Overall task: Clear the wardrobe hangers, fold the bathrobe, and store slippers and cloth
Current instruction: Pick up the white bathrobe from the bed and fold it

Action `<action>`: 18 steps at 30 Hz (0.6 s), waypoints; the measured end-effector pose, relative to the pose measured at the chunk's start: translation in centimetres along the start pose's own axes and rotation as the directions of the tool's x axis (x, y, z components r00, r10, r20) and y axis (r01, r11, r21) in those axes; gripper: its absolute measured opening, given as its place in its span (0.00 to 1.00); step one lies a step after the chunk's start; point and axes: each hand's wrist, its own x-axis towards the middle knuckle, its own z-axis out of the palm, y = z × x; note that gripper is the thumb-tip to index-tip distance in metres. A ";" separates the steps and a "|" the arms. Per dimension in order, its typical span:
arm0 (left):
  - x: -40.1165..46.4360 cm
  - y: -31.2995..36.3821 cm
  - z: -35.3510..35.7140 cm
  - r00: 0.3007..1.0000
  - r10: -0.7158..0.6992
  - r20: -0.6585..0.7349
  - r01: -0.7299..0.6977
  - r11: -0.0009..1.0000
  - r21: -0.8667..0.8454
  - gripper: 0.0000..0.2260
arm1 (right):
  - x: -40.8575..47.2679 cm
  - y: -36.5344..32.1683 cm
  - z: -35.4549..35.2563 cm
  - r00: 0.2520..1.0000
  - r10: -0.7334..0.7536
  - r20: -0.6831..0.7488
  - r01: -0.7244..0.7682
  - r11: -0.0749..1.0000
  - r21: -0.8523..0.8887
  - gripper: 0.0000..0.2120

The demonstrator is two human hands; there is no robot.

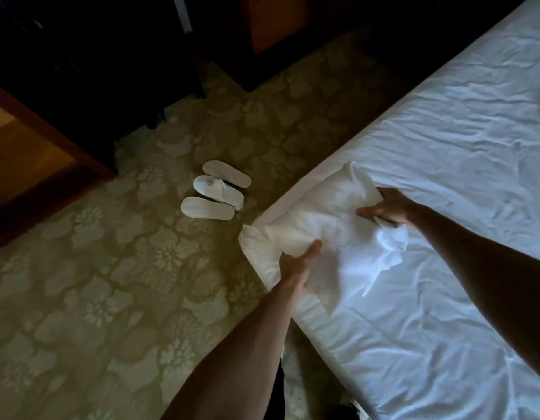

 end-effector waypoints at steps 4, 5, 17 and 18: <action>4.5 -1.4 0.4 0.997 0.007 -0.071 0.000 0.996 0.094 0.41 | 5.1 3.6 2.7 0.996 -0.024 -0.089 0.017 0.997 -0.077 0.30; 5.0 -1.6 0.5 0.996 0.028 -0.084 -0.018 0.993 0.115 0.40 | 5.7 4.2 3.0 0.993 -0.045 -0.113 0.036 0.996 -0.080 0.30; -4.4 2.9 3.2 0.764 0.632 -0.129 -0.521 0.723 0.453 0.46 | -6.0 4.5 -2.6 0.927 -0.053 -0.371 0.153 0.957 0.246 0.39; -5.7 3.5 4.9 0.779 0.625 -0.040 -0.546 0.709 0.445 0.44 | -7.8 5.1 -3.7 0.915 -0.048 -0.401 0.172 0.945 0.279 0.37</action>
